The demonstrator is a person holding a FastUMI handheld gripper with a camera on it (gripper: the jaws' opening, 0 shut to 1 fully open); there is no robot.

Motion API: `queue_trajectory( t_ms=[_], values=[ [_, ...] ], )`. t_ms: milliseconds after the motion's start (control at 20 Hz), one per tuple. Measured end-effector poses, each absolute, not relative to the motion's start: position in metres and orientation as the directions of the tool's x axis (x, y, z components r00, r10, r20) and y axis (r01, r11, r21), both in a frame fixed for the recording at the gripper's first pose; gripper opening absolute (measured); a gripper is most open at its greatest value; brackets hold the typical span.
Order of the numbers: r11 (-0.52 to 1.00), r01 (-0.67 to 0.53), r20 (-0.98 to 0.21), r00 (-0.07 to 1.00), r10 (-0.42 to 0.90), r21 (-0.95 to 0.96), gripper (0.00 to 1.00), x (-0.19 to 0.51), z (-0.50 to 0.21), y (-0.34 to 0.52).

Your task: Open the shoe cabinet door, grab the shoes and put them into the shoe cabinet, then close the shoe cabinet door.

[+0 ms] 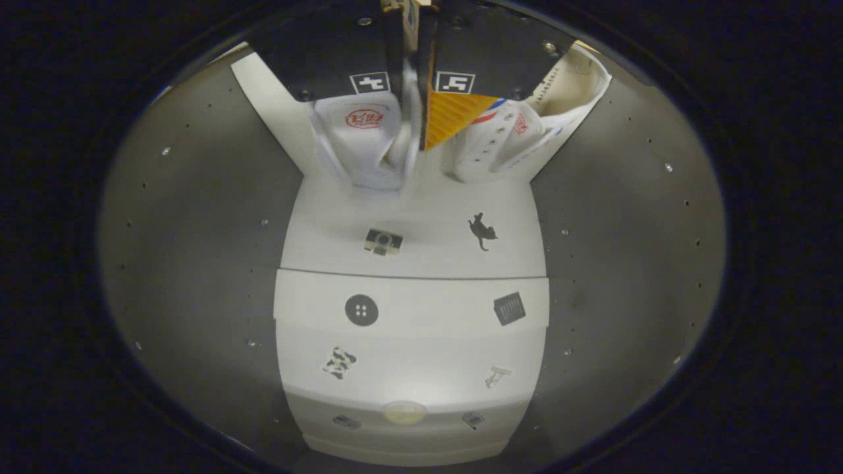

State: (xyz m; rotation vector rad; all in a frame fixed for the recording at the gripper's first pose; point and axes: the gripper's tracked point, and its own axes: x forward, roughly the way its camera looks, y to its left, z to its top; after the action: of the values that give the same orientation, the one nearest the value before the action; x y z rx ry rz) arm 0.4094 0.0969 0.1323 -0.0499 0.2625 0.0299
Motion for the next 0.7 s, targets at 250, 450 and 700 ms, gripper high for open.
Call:
queue_trajectory(
  t_ms=[250, 450, 700],
  values=[
    [0.999, -0.020, -0.371, 0.928, 0.034, 0.041, 0.12, 0.418, 0.114, 0.102],
    [0.999, 0.018, -0.424, 0.905, -0.003, 0.030, 0.12, 0.424, 0.105, 0.098],
    [0.997, 0.068, -0.430, 0.901, -0.050, 0.028, 0.29, 0.417, 0.104, 0.090]
  ],
)
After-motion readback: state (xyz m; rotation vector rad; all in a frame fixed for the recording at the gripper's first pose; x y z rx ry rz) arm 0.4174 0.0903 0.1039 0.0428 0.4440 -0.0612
